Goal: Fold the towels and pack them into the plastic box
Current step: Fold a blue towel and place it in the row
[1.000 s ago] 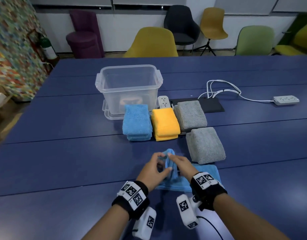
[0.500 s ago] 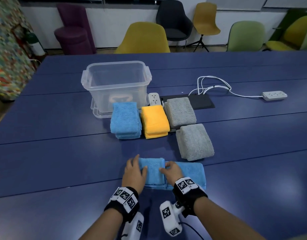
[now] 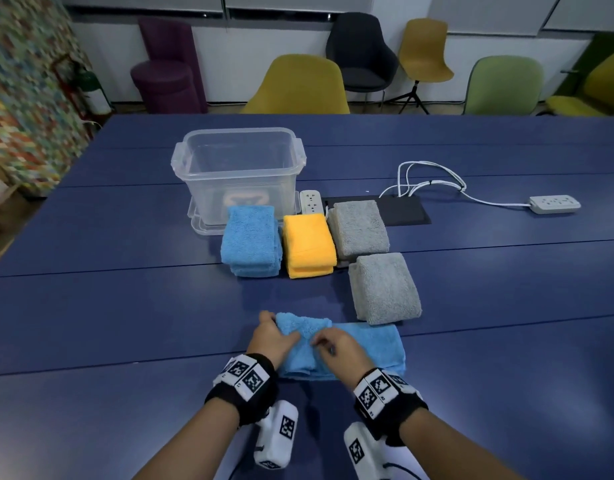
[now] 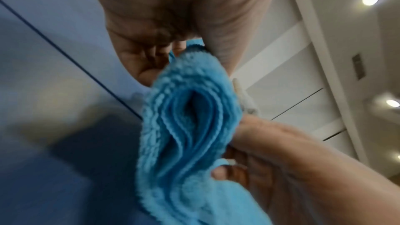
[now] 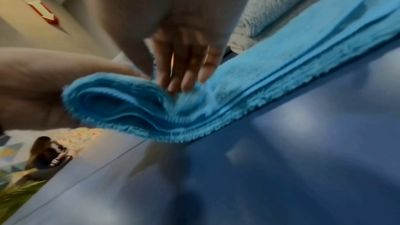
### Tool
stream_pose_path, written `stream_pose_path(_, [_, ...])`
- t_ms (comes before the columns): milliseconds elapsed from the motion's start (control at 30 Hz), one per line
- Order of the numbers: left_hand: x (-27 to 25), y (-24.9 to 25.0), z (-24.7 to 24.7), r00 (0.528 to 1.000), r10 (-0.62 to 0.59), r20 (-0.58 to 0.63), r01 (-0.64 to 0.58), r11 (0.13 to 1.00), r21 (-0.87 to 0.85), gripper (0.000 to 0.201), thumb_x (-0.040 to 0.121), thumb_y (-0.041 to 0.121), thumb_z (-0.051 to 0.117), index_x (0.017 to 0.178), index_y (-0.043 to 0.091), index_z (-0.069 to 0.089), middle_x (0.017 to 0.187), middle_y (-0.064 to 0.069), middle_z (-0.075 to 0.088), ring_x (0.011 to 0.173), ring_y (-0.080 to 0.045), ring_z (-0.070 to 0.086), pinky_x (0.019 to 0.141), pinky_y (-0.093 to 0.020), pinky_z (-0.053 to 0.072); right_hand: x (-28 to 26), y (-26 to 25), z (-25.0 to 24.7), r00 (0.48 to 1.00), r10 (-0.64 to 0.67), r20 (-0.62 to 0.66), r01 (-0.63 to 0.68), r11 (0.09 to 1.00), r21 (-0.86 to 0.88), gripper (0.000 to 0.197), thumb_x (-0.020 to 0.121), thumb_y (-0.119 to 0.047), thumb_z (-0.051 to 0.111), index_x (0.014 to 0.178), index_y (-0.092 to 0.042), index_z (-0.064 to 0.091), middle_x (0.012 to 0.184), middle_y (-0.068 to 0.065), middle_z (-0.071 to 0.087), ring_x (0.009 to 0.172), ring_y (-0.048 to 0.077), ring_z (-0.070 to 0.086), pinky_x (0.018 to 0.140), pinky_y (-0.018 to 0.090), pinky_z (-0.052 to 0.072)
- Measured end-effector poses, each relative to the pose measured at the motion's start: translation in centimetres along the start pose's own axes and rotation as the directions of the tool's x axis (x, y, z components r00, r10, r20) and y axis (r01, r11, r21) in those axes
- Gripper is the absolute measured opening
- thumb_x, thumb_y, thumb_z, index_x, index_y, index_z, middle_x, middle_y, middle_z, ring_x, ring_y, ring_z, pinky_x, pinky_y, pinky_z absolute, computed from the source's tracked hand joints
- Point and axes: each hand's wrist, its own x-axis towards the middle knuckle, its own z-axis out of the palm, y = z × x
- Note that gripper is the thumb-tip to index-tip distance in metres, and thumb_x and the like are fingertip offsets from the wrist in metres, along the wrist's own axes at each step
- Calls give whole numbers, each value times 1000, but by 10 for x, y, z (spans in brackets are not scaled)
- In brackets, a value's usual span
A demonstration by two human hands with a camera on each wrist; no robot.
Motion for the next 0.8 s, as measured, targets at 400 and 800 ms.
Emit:
stream_pose_path(400, [-7,33,32,959,145,245,-160,986,42,51,90,13,56,138,14,39,108,-1,39,98,-16,51,85,-24,48,-33,17,-50,931,210,299,-346,771,534,38,71,-14,58,109,-12,54,91,5,62,80,16,62,62,23,55])
stream_pose_path(800, [-5,16,82,944,139,300,-142,990,-10,33,86,37,63,109,16,53,111,-2,64,96,-15,62,85,-29,52,-37,74,-64,925,381,3,-289,696,658,17,91,-3,51,108,-4,51,89,8,62,76,19,61,55,22,52])
